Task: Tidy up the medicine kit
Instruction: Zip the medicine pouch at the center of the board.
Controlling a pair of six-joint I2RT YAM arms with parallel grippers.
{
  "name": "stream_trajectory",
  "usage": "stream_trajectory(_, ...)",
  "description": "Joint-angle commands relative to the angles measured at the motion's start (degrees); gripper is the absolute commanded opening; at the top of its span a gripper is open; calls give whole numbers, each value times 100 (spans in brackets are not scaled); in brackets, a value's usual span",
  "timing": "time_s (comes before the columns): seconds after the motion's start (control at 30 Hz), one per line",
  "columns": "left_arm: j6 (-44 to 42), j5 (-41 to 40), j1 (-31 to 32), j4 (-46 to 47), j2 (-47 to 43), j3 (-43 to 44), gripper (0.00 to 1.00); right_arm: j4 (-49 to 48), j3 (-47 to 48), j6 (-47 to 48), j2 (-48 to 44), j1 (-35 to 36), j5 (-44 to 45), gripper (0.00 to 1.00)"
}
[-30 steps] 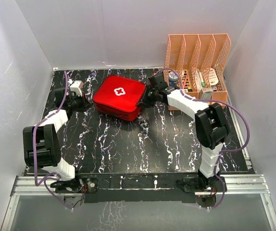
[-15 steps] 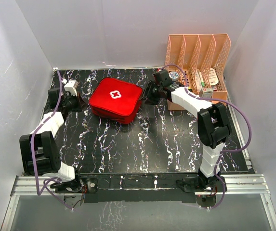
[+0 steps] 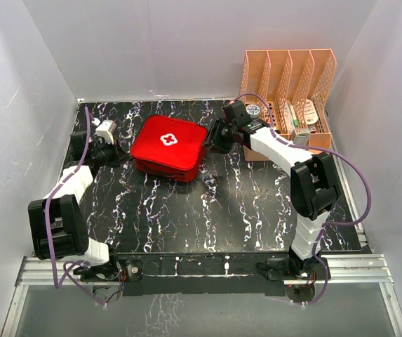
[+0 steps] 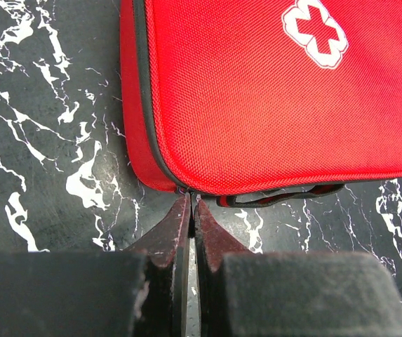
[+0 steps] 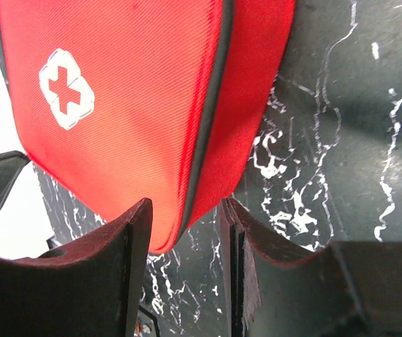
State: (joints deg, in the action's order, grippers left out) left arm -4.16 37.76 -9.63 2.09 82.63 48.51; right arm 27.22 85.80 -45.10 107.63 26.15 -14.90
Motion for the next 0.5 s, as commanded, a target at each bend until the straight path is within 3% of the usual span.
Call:
stream_trajectory(0.0, -34, 432, 75, -23, -165, -70, 0, -14, 0, -283, -460, 302, -157, 40)
stream_trajectory(0.27, 40, 535, 255, -58, -180, -91, 0, -188, -352, -1220, -429, 995, 95, 41)
stream_trajectory(0.47, 113, 562, 381, -87, -247, -139, 0, 240, -133, -1347, -341, 1110, 641, 42)
